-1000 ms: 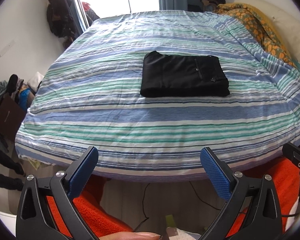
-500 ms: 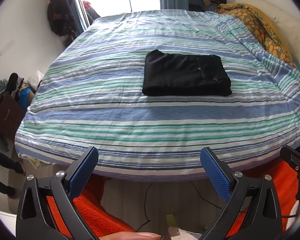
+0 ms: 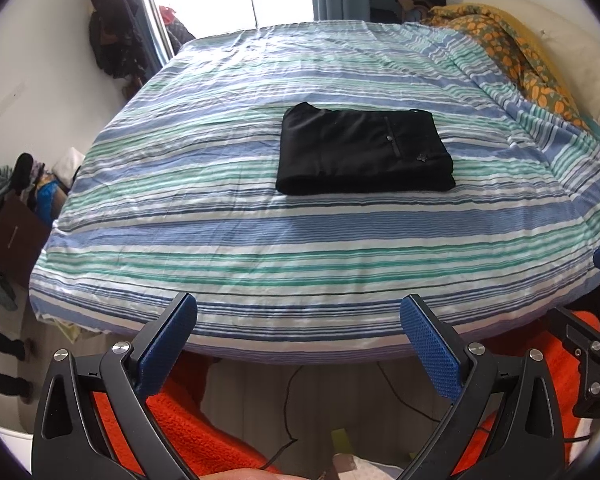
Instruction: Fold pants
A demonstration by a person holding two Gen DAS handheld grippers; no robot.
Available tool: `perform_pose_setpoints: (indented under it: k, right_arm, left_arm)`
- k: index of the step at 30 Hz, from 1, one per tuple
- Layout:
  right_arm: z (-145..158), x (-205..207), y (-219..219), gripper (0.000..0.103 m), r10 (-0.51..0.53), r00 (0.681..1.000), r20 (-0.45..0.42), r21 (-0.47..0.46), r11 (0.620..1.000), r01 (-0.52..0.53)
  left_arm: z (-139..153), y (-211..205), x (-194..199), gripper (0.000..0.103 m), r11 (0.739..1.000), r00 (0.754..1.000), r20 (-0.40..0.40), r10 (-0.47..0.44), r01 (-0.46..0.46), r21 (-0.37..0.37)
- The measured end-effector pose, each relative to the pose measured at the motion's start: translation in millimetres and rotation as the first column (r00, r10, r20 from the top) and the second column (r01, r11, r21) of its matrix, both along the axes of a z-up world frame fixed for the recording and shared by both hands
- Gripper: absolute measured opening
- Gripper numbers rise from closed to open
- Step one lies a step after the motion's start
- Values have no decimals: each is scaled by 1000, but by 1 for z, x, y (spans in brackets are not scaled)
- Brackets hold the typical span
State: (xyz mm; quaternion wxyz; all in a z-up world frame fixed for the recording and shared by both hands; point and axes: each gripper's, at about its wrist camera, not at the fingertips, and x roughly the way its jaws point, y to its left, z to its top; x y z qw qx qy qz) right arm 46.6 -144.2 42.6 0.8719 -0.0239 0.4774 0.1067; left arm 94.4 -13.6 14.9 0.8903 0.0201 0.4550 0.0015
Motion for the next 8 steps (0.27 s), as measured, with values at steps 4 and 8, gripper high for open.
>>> perform_pose_setpoints:
  k: [4, 8]
  right_arm:
    - [1, -1, 0, 103, 2, 1000, 4, 3, 1000, -2]
    - [5, -1, 1, 103, 2, 1000, 15, 7, 1000, -2]
  left_arm:
    - [0, 1, -2, 102, 1000, 1000, -5, -3, 3, -13]
    - [3, 3, -5, 102, 1000, 1000, 13, -1, 1, -5]
